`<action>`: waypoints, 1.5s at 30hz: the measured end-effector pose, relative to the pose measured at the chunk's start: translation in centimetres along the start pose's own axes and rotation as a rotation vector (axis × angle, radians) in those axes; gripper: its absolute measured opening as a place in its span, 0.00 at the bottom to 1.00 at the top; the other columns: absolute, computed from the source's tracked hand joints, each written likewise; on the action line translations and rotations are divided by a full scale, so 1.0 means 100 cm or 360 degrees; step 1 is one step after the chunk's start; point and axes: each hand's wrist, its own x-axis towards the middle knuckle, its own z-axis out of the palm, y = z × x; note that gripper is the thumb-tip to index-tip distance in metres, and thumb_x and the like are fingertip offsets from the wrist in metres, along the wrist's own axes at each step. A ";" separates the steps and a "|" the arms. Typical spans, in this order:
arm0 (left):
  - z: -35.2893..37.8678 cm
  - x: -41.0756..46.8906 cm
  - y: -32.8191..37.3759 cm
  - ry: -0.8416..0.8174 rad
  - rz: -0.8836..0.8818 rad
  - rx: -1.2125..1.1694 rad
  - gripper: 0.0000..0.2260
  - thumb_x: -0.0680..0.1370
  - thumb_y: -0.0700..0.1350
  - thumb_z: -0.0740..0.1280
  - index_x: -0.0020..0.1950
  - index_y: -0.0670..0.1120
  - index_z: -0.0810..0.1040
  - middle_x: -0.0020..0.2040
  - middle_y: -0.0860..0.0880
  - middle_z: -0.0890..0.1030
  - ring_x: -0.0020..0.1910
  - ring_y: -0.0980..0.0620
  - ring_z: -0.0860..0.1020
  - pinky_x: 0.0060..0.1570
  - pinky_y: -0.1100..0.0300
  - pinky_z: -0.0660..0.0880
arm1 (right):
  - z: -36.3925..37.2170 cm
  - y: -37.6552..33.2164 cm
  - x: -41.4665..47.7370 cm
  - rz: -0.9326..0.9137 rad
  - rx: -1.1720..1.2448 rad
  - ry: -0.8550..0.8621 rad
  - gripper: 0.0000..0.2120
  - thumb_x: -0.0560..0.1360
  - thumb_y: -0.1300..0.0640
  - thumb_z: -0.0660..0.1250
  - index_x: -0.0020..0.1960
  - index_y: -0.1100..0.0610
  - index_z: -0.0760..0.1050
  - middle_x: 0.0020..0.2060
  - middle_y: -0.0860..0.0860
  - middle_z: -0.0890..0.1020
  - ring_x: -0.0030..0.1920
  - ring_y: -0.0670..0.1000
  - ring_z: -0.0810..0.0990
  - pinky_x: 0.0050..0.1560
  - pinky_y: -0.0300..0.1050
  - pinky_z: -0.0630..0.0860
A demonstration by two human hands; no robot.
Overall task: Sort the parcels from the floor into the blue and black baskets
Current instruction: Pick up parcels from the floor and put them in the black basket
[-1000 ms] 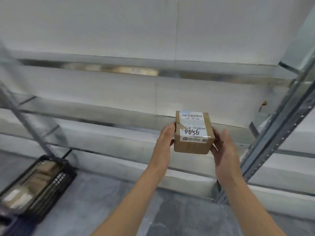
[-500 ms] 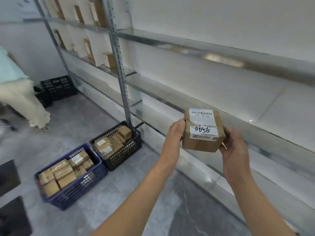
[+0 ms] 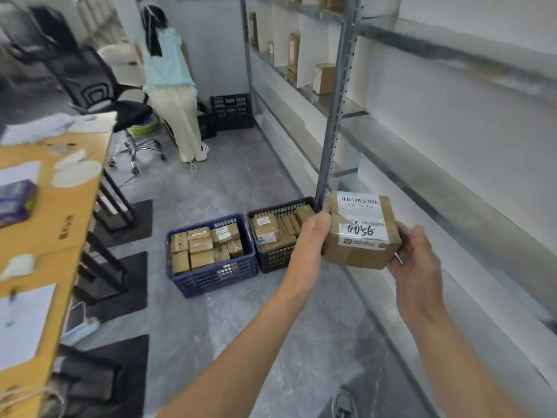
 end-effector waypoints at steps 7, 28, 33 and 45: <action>0.010 0.060 -0.025 0.0382 -0.0035 -0.0013 0.25 0.79 0.70 0.57 0.67 0.58 0.80 0.66 0.53 0.82 0.68 0.52 0.78 0.74 0.44 0.69 | 0.004 0.023 0.087 0.0118 0.0006 -0.0352 0.19 0.84 0.41 0.59 0.53 0.45 0.88 0.55 0.47 0.88 0.58 0.46 0.84 0.64 0.49 0.74; -0.060 0.264 -0.104 0.0564 -0.0509 -0.0172 0.16 0.87 0.57 0.57 0.69 0.55 0.79 0.62 0.59 0.83 0.62 0.62 0.79 0.69 0.56 0.72 | 0.081 0.130 0.280 0.0538 -0.0307 -0.0376 0.19 0.85 0.41 0.57 0.56 0.45 0.86 0.55 0.47 0.88 0.58 0.45 0.85 0.61 0.48 0.75; -0.097 0.336 -0.128 0.0503 -0.0652 -0.0210 0.18 0.83 0.60 0.61 0.67 0.55 0.80 0.64 0.55 0.83 0.63 0.59 0.80 0.68 0.55 0.73 | 0.113 0.165 0.332 0.0664 -0.0413 -0.0259 0.20 0.88 0.46 0.54 0.64 0.50 0.83 0.58 0.48 0.87 0.62 0.50 0.83 0.66 0.53 0.75; -0.143 0.472 -0.193 0.0463 -0.1019 -0.0110 0.21 0.83 0.64 0.59 0.69 0.53 0.76 0.64 0.56 0.81 0.65 0.58 0.77 0.67 0.54 0.71 | 0.151 0.257 0.466 0.1023 -0.0514 -0.0266 0.19 0.88 0.47 0.55 0.66 0.51 0.81 0.57 0.47 0.88 0.61 0.46 0.84 0.61 0.45 0.75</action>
